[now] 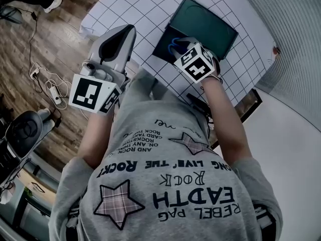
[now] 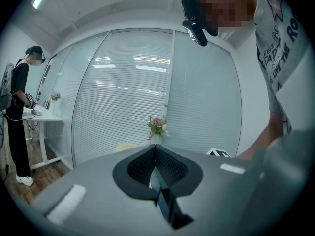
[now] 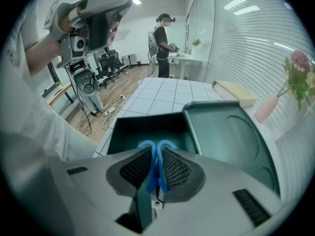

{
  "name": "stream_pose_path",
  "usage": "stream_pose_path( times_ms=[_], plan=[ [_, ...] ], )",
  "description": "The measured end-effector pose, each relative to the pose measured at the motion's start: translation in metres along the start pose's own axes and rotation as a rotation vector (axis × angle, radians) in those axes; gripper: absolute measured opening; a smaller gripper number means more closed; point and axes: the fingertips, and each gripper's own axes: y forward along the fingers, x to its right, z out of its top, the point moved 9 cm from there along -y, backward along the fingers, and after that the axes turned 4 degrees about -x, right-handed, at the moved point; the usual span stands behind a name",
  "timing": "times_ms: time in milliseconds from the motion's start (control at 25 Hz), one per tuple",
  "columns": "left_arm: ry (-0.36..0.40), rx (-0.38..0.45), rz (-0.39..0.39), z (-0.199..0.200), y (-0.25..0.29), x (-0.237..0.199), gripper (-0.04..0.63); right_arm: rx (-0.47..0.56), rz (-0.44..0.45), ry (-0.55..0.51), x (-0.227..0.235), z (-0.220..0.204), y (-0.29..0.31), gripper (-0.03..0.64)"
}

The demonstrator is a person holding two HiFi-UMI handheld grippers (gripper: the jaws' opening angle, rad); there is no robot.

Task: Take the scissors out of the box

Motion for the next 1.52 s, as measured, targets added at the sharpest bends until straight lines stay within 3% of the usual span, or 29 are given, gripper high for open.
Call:
stream_pose_path(
  times_ms=[880, 1520],
  plan=[
    [0.038, 0.036, -0.014, 0.02, -0.001, 0.016, 0.005, 0.307, -0.073, 0.096, -0.002, 0.014, -0.075, 0.08],
    [0.073, 0.058, -0.031, 0.031, -0.008, 0.03, 0.005, 0.606, -0.19, 0.049, -0.017, 0.024, -0.135, 0.08]
  ],
)
